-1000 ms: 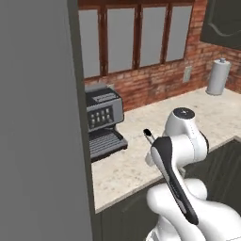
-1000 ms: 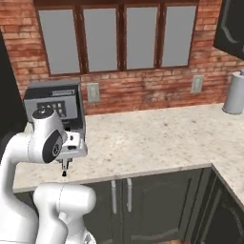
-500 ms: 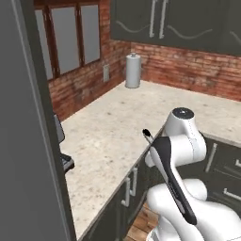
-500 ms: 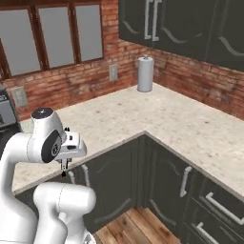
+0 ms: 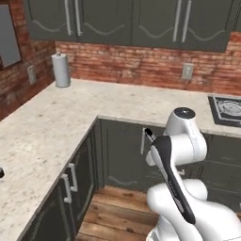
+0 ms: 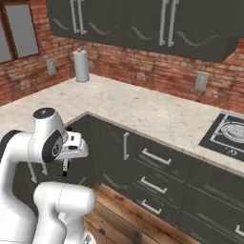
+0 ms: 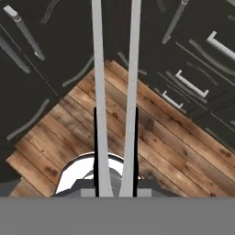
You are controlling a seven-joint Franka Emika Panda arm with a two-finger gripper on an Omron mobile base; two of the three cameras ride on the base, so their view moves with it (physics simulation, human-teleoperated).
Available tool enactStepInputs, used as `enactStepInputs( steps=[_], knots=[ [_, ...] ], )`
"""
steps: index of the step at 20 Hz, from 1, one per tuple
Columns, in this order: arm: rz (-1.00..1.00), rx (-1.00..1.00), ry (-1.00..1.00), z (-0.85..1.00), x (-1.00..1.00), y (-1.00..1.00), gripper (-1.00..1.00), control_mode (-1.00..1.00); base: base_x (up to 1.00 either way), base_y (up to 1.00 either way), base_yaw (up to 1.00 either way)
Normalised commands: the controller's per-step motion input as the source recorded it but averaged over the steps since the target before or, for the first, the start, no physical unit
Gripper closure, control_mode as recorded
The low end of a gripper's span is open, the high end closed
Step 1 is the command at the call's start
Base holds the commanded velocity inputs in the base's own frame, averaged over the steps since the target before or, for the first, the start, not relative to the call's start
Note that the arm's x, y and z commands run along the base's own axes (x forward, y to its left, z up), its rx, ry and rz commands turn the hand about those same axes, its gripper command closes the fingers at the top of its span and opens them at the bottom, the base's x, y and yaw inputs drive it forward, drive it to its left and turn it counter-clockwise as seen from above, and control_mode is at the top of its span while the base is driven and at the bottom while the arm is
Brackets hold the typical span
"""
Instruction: Pick up the tongs from the counter and place them near the plate next to the oven.
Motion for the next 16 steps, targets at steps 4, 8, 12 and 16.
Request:
enactStepInputs(
  steps=[4, 8, 12, 16],
  knots=[
    [0.00, 0.00, 0.00, 0.00, 0.00, 0.00, 1.00, 1.00, -0.20, -0.76, -0.45],
    [0.00, 0.00, 0.00, 0.00, 0.00, 0.00, 1.00, 1.00, 0.03, -0.79, -0.46],
    [0.00, 0.00, 0.00, 0.00, 0.00, 0.00, 1.00, 1.00, 0.04, -0.82, -0.42],
    [0.00, 0.00, 0.00, 0.00, 0.00, 0.00, 1.00, 1.00, 0.17, -0.87, -0.34]
  ],
)
